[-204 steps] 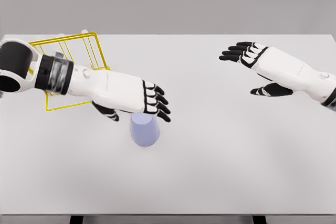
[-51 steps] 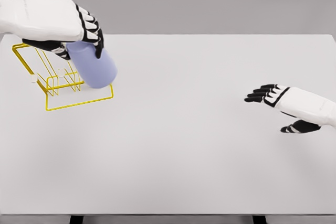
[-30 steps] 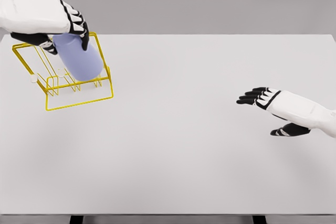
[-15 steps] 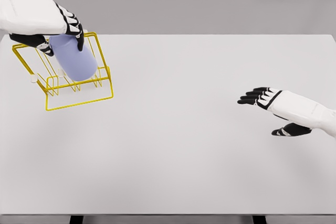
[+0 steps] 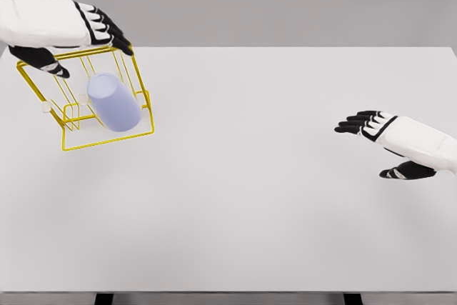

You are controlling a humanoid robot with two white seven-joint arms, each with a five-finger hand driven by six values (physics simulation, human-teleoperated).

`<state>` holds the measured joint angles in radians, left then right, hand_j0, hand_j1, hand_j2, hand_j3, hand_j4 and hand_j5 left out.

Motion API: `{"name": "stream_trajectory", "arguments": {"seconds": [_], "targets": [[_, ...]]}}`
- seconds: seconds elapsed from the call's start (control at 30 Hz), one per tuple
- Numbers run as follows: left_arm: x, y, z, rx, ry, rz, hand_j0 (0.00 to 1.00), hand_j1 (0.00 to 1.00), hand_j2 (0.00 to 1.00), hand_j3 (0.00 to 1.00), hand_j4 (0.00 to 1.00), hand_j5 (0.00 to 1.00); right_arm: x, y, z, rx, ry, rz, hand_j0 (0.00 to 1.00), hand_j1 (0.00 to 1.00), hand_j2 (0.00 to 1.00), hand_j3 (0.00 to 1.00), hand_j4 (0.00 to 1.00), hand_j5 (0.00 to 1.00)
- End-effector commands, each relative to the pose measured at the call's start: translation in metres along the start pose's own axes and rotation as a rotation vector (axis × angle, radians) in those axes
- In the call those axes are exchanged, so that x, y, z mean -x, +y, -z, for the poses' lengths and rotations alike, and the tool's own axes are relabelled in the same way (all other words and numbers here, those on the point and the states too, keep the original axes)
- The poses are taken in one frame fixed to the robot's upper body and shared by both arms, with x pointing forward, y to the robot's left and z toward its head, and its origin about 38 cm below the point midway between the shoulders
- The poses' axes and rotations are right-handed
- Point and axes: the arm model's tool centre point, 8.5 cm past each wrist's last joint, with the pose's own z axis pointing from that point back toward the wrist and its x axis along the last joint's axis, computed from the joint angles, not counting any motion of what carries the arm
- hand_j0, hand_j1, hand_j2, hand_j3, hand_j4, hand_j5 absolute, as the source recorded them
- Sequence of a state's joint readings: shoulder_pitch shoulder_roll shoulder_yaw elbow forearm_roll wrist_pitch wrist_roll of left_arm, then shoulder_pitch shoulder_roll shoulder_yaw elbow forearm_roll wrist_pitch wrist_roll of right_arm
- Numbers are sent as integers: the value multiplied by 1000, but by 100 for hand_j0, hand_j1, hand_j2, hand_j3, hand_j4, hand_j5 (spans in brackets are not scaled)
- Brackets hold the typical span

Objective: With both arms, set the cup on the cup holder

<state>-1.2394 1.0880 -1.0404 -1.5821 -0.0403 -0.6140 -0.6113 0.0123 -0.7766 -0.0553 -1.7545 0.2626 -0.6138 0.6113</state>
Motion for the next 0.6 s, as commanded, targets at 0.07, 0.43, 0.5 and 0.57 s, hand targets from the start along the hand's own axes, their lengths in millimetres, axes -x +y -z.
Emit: {"name": "stream_trajectory", "arguments": {"seconds": [0.07, 0.43, 0.5, 0.57], "targets": [[-35, 19, -25, -148, -157, -155, 99, 99, 99, 99, 99, 99, 0, -1, 0, 6, 0, 5, 100, 100, 100, 100, 100, 100], [-62, -55, -4, -192, -359, -603, 100, 100, 100, 100, 100, 100, 0, -2, 0, 8, -4, 8, 100, 100, 100, 100, 100, 100], [-65, -59, 0, -187, -369, -616, 100, 100, 100, 100, 100, 100, 0, -2, 0, 8, -4, 8, 100, 100, 100, 100, 100, 100], [-70, -71, 9, -174, -389, -649, 100, 100, 100, 100, 100, 100, 0, -1, 0, 7, -3, 7, 100, 100, 100, 100, 100, 100]]}}
